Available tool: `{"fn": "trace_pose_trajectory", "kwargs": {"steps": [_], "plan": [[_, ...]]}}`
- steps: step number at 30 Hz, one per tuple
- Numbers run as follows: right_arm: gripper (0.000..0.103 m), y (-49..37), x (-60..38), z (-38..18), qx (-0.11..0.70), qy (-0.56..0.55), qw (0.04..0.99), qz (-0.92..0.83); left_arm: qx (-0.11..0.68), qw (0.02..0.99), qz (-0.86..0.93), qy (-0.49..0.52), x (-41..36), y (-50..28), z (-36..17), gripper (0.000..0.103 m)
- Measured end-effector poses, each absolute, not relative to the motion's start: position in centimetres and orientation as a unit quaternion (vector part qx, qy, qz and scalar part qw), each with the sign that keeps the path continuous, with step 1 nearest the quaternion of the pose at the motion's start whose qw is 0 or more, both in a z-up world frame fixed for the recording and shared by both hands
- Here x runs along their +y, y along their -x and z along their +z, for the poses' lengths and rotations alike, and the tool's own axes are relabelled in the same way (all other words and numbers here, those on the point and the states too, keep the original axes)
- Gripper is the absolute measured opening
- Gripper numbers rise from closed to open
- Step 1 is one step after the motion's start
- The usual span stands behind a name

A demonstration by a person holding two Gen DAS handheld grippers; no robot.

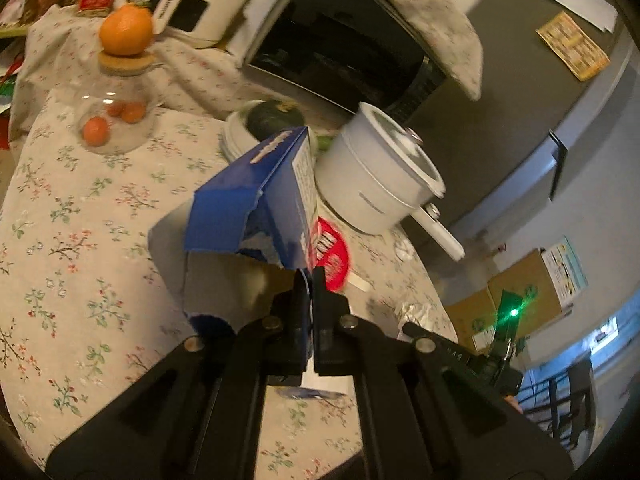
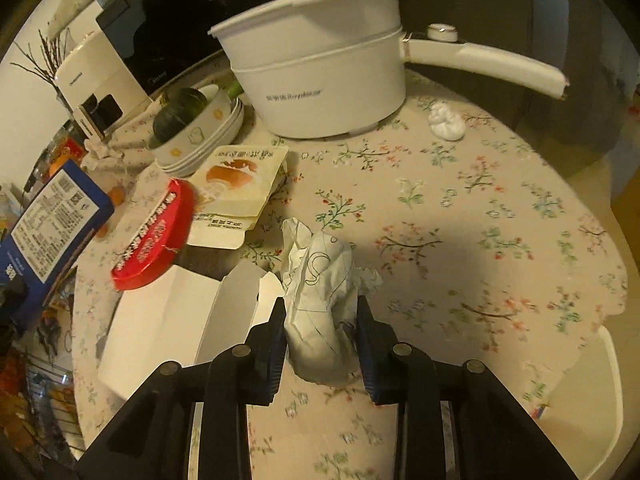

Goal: Collect trash
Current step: 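Grasp the crumpled white tissue with the right tool while the left tool holds the carton, then lower the carton and tissue into the white bin and open both tools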

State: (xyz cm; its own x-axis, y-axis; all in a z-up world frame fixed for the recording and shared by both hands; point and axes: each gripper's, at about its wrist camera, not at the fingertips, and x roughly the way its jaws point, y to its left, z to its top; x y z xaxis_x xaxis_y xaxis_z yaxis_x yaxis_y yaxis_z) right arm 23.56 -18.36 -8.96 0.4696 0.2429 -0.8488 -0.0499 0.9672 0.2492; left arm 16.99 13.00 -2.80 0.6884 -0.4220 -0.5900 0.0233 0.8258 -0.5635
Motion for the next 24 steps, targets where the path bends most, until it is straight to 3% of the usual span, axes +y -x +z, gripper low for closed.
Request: {"fn": "trace_pose_trajectory", "kwargs": {"steps": [24], "plan": [[0.032,-14.8,-28.4,-4.6,0.489,-0.093,0.866,0.056,0.426,0.851,-0.279,0.128,-2.3,-13.6,-2.4,0.002]]}}
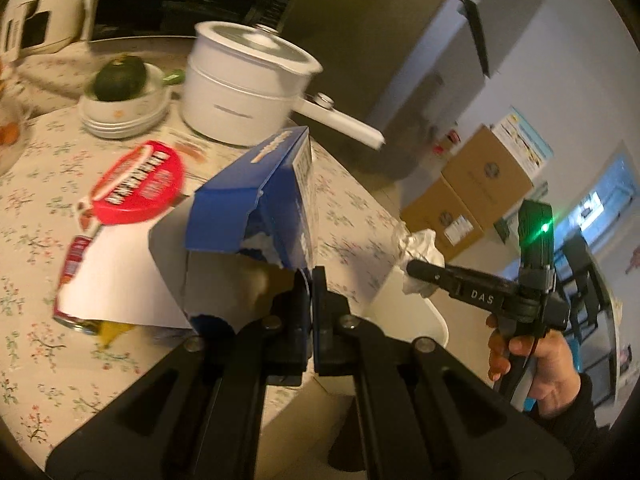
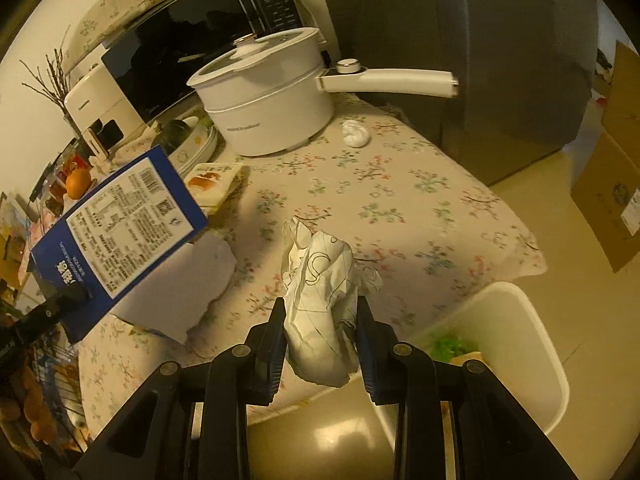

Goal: Collect trash
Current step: 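Lower the carton and tissue into the white bin and open both tools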

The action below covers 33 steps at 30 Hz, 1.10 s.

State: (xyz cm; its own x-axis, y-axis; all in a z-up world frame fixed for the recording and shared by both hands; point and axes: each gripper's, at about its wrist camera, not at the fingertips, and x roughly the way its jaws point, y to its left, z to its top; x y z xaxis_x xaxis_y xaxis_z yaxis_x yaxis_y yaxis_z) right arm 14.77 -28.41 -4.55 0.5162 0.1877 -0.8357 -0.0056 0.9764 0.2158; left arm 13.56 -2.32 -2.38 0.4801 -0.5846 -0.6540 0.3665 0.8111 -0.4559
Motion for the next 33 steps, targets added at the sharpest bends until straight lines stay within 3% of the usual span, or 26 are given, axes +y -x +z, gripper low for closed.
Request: {"fn": "trace_pose_trajectory", "kwargs": {"steps": [33], "plan": [[0.034,-6.3,-44.0,-8.8,0.535,-0.126,0.834,-0.057,0.512,0.758,-0.401,-0.050,-21.3,-8.2,-8.7,0.002]]}}
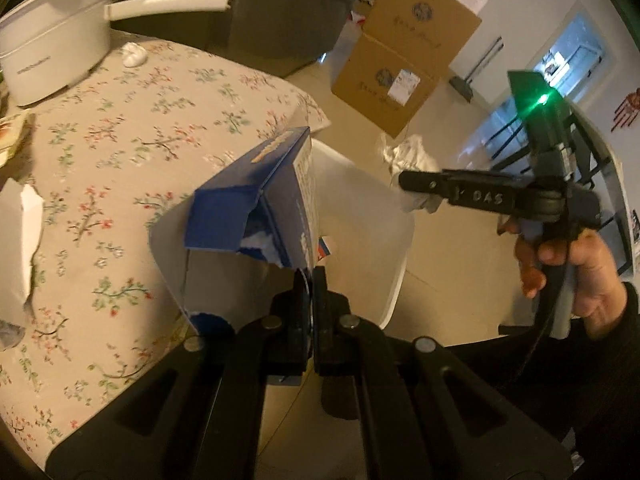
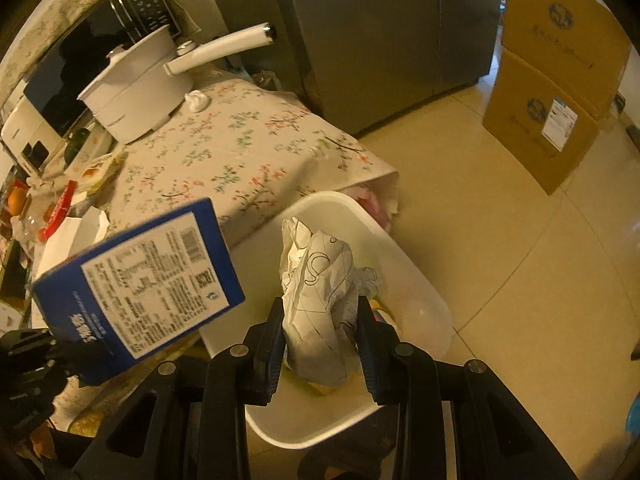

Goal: Collect trash
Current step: 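Lower the carton and tissue into the white bin and open both tools, then move both tools back over the table toward the remaining trash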

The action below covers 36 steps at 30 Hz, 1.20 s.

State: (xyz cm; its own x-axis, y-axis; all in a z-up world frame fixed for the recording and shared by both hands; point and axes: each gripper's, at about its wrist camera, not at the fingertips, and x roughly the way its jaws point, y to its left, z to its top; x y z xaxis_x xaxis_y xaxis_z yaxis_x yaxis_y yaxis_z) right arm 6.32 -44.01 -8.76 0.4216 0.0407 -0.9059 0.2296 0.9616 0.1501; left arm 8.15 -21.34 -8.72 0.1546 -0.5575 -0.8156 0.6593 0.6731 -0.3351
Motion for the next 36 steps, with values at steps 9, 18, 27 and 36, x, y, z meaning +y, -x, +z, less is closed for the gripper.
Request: {"fn": "trace_pose_trajectory", "kwargs": {"steps": [9,18,27,36], "plan": [[0.034,-5.7,-45.4,-9.7,0.545,-0.132,0.825,-0.072,0.497,0.759,-0.411,-0.094,-24.1,-8.0,-11.4,0.003],[0.036,-5.5,-46.1,-10.2,0.552,-0.134,0.819,-0.080,0.477,0.771,-0.410,-0.099,-24.0,-8.0,-10.8,0.046],[0.038,-5.8,-45.7,-10.6,0.560,-0.130,0.814,-0.078,0.472,0.793,-0.371,-0.104,-22.2,-8.5,-9.9,0.068],[0.070,-6.3,-45.0,-10.8,0.567,-0.135,0.809,-0.074,0.466,0.812,-0.333,-0.116,-20.8,-8.8,-9.4,0.081]]}}
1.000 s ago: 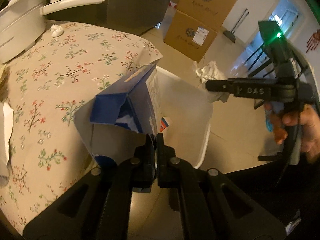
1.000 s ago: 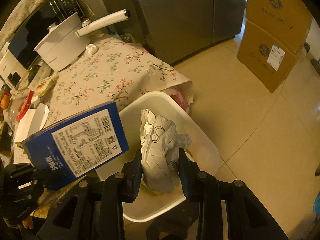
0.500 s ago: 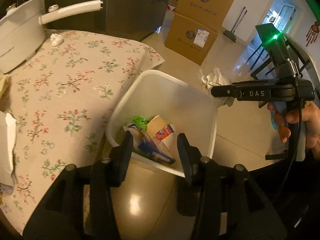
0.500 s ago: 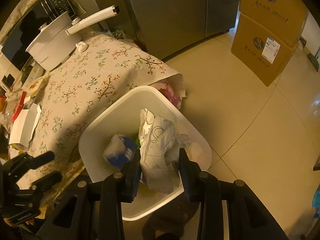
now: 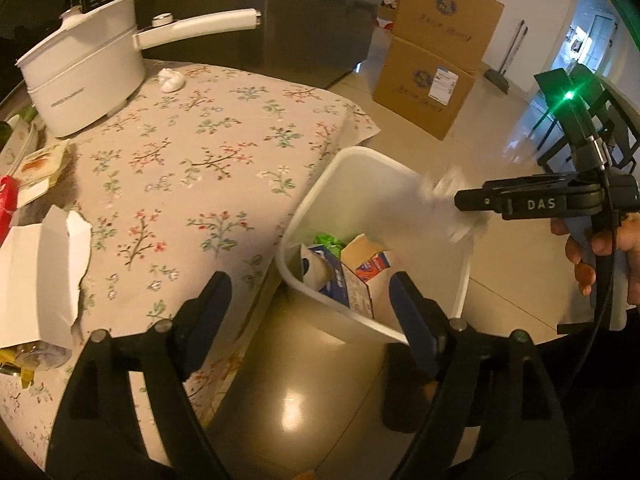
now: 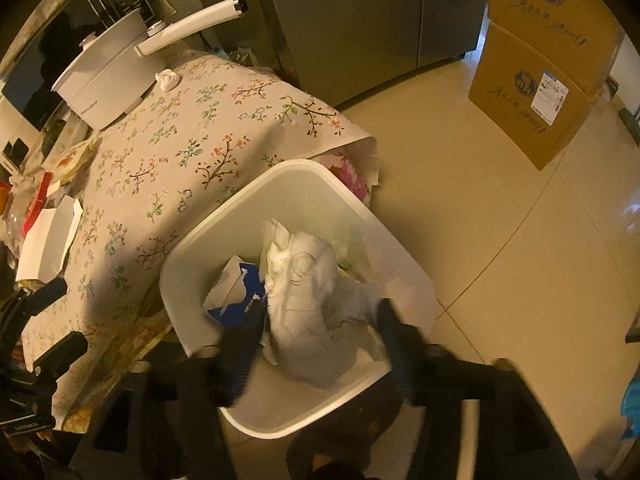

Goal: Collect trash
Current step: 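Move both tools back over the table toward the remaining trash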

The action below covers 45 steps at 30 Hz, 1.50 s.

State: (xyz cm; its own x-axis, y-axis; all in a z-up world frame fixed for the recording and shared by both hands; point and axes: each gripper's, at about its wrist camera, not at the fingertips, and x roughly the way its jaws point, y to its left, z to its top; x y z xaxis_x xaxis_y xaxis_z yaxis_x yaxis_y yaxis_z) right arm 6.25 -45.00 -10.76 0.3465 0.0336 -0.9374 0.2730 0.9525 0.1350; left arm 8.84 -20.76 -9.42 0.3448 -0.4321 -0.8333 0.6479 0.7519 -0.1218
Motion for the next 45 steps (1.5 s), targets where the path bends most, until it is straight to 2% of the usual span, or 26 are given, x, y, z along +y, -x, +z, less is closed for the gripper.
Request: {"fn": "trace_pose_trajectory", "kwargs": {"steps": [3,13,15,19,23,33,45], "plan": [[0.074,-6.3,-44.9,-10.6,0.565,-0.140,0.810,-0.075,0.470,0.813,-0.324,-0.113,-20.3,-9.1,-9.6,0.082],[0.079,-6.6,-44.1,-10.1,0.561,-0.122,0.815,-0.079,0.477,0.815,-0.311,-0.107,-19.0,-9.2,-9.7,0.087],[0.084,-6.7,-43.7,-9.9,0.560,-0.113,0.817,-0.079,0.475,0.817,-0.308,-0.108,-18.8,-9.1,-9.6,0.088],[0.087,-7.0,-42.9,-9.4,0.554,-0.097,0.823,-0.075,0.469,0.825,-0.296,-0.111,-18.1,-9.2,-9.4,0.100],[0.103,-7.4,-41.6,-8.9,0.544,-0.076,0.833,-0.068,0.451,0.845,-0.262,-0.117,-16.7,-9.3,-8.9,0.102],[0.103,-8.7,-37.4,-8.0,0.534,-0.019,0.845,-0.037,0.460,0.858,-0.210,-0.094,-11.3,-10.1,-8.1,0.102],[0.103,-10.8,-32.9,-7.2,0.530,-0.016,0.848,-0.016,0.464,0.874,-0.136,-0.046,-1.1,-11.9,-6.2,0.102]]}}
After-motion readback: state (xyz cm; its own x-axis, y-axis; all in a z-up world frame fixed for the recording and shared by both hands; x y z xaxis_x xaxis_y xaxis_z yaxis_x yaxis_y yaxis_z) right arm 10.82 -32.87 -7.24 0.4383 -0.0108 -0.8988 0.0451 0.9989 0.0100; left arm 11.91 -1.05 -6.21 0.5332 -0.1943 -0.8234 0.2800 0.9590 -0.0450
